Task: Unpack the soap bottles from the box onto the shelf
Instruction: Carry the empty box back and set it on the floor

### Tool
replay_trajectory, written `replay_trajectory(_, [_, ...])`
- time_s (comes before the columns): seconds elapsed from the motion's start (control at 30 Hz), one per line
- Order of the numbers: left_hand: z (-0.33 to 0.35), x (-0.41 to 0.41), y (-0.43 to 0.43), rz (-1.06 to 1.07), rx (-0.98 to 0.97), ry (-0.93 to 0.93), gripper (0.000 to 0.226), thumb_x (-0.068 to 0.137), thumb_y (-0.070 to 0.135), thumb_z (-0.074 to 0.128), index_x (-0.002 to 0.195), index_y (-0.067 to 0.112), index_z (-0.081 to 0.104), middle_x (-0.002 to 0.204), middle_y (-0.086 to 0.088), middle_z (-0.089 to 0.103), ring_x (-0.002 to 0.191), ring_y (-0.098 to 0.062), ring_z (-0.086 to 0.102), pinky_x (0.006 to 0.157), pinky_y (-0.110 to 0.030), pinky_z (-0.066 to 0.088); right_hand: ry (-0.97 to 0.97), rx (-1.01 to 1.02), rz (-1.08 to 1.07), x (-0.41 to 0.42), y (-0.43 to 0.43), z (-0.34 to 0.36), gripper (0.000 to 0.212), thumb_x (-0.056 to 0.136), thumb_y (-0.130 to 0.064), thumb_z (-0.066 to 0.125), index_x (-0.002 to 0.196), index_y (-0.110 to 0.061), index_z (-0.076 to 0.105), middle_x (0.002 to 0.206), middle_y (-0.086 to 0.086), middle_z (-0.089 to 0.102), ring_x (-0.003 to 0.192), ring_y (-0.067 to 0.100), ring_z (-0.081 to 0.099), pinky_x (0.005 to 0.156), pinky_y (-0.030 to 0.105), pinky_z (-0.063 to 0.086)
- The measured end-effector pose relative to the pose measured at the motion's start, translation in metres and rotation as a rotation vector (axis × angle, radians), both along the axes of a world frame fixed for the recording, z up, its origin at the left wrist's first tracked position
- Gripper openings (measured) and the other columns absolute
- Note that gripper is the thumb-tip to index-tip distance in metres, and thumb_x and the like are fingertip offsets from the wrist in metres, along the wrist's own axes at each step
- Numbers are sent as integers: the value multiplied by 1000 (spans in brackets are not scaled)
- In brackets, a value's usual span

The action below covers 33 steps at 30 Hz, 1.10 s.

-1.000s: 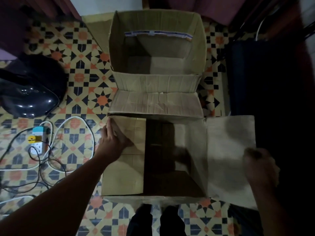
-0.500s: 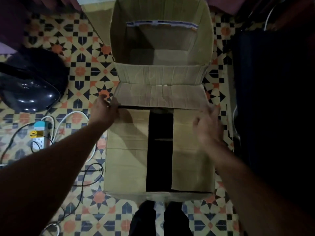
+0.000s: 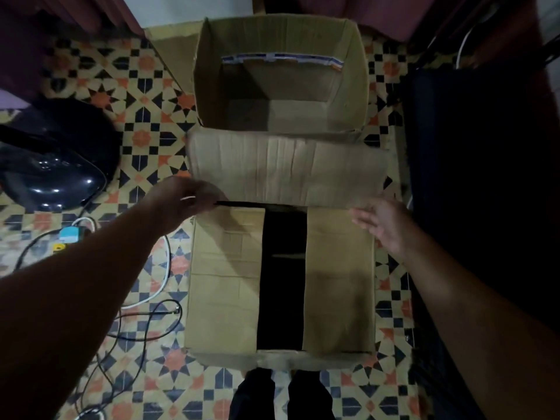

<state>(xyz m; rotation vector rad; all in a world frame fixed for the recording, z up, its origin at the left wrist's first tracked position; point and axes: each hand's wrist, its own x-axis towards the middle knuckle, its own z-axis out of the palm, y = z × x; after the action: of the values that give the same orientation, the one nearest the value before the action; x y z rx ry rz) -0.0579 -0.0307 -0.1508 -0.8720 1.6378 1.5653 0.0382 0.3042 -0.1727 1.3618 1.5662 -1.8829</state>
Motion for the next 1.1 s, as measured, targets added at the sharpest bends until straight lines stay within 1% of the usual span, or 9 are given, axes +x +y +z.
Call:
replay_trajectory(0.13, [16, 3, -16, 325, 110, -116, 46, 99, 46, 45, 116, 4, 55, 115, -22, 62, 106, -37, 65, 83, -44, 58, 49, -304, -505, 7, 11, 18, 37, 101, -24, 44, 127, 2, 50, 125, 22, 60, 113, 36, 60, 104, 48, 48])
replay_trajectory(0.23, [26, 4, -23, -37, -53, -186, 32, 95, 24, 59, 120, 4, 59, 111, -17, 62, 97, -29, 64, 64, -31, 62, -89, -201, 54, 11, 16, 33, 35, 95, -7, 58, 129, -3, 55, 129, 15, 58, 117, 27, 58, 99, 37, 50])
replay_trajectory(0.37, [9, 14, -28, -484, -386, -69, 31, 90, -5, 57, 121, -4, 57, 121, -27, 59, 108, -38, 59, 94, -49, 51, -192, -32, 260, 14, 10, 30, 57, 88, 4, 64, 137, -20, 51, 116, 6, 60, 101, 22, 60, 81, 34, 53])
replay_trajectory(0.57, [-17, 47, -22, -746, -751, 368, 56, 91, 18, 67, 136, 11, 35, 111, -12, 62, 89, -27, 61, 67, -34, 51, -71, 610, 479, 36, -13, 5, 65, 87, -20, 73, 143, -22, 42, 133, 7, 58, 109, 19, 56, 78, 32, 45])
replay_trajectory(0.7, [-34, 75, -16, -953, -901, 301, 70, 94, 34, 60, 149, 11, 24, 139, -21, 36, 123, -38, 44, 100, -48, 47, -209, 833, 768, 50, -27, -4, 86, 80, -30, 79, 150, -26, 28, 150, 11, 29, 140, 30, 29, 105, 46, 37])
replay_trajectory(0.8, [-34, 93, -6, -665, -752, 125, 69, 95, 41, 56, 149, 6, 31, 141, -26, 31, 128, -43, 37, 106, -52, 40, -205, 743, 646, 60, -34, -9, 93, 82, -28, 77, 153, -30, 17, 154, 13, 16, 143, 35, 23, 107, 52, 36])
replay_trajectory(0.9, [-34, 108, -8, -289, -558, 96, 98, 72, 67, 68, 139, 2, 40, 129, -24, 55, 118, -40, 55, 98, -51, 49, -198, 644, 526, 74, -35, -9, 82, 89, -36, 68, 154, -27, 20, 154, 13, 21, 139, 37, 33, 108, 52, 39])
replay_trajectory(1.0, [-24, 121, -5, -113, -355, 128, 75, 86, 53, 66, 139, 7, 40, 120, -12, 61, 105, -28, 64, 85, -41, 55, -195, 605, 465, 96, -38, -7, 72, 94, -45, 58, 154, -22, 25, 153, 15, 27, 138, 36, 36, 109, 50, 39])
replay_trajectory(1.1, [-22, 131, -10, -12, -191, 136, 82, 85, 55, 64, 147, 15, 29, 136, -11, 53, 114, -24, 61, 88, -41, 55, -105, 517, 367, 122, -44, -6, 68, 97, -50, 51, 154, -21, 27, 156, 12, 29, 142, 31, 31, 114, 44, 30])
